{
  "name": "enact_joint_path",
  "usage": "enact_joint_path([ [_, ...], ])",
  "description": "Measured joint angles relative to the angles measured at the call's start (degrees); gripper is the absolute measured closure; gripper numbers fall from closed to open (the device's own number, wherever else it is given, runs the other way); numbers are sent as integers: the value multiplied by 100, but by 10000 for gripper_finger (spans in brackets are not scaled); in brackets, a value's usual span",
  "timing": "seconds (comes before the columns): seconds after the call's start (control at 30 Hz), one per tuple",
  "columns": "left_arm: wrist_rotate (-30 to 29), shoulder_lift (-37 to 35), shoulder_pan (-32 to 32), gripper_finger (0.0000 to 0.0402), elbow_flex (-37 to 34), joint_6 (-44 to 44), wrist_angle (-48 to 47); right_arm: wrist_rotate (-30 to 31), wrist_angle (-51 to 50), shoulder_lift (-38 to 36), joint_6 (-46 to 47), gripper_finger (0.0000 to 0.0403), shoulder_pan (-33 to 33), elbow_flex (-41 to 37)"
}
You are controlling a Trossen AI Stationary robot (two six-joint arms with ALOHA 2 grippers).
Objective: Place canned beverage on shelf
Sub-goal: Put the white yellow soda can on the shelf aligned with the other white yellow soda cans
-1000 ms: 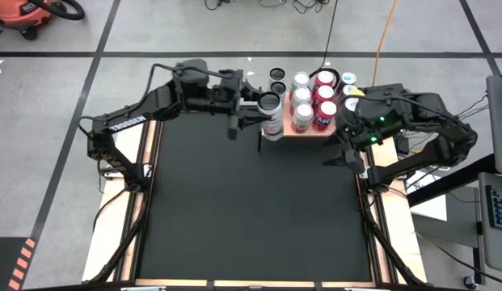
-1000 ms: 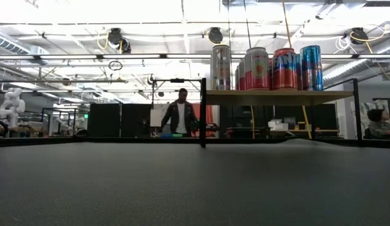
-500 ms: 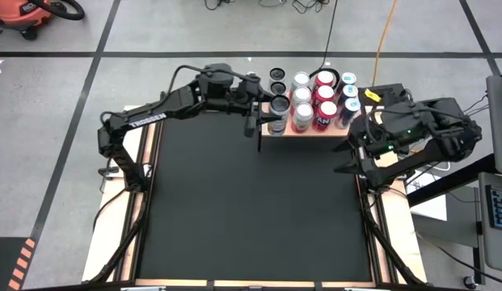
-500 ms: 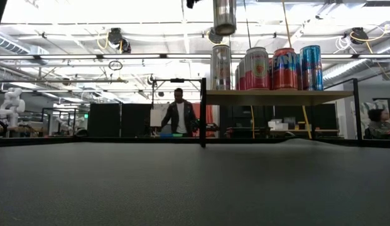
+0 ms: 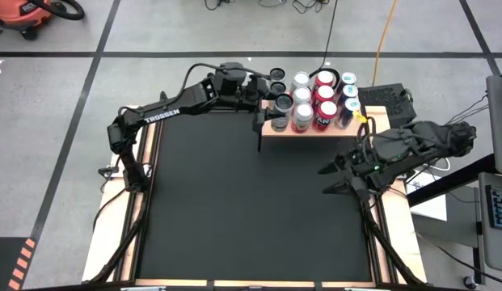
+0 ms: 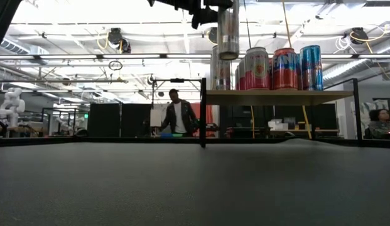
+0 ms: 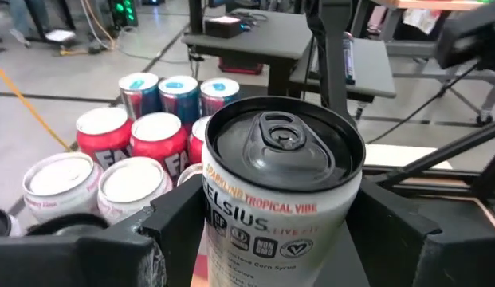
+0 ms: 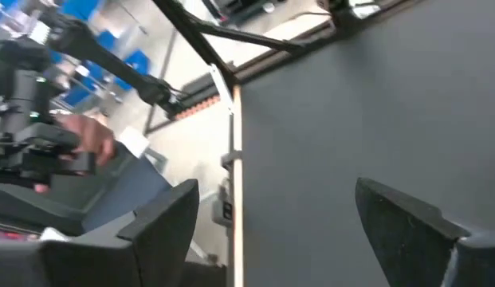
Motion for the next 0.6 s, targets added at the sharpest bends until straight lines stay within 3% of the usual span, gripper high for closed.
enact_joint_path([
  [0.27, 560, -10, 127, 140, -2, -130, 29, 3, 627, -24, 68, 88, 112, -389],
  [0.6, 635, 189, 278, 140, -262, -186, 529, 17, 662, -26, 44, 88, 112, -393],
])
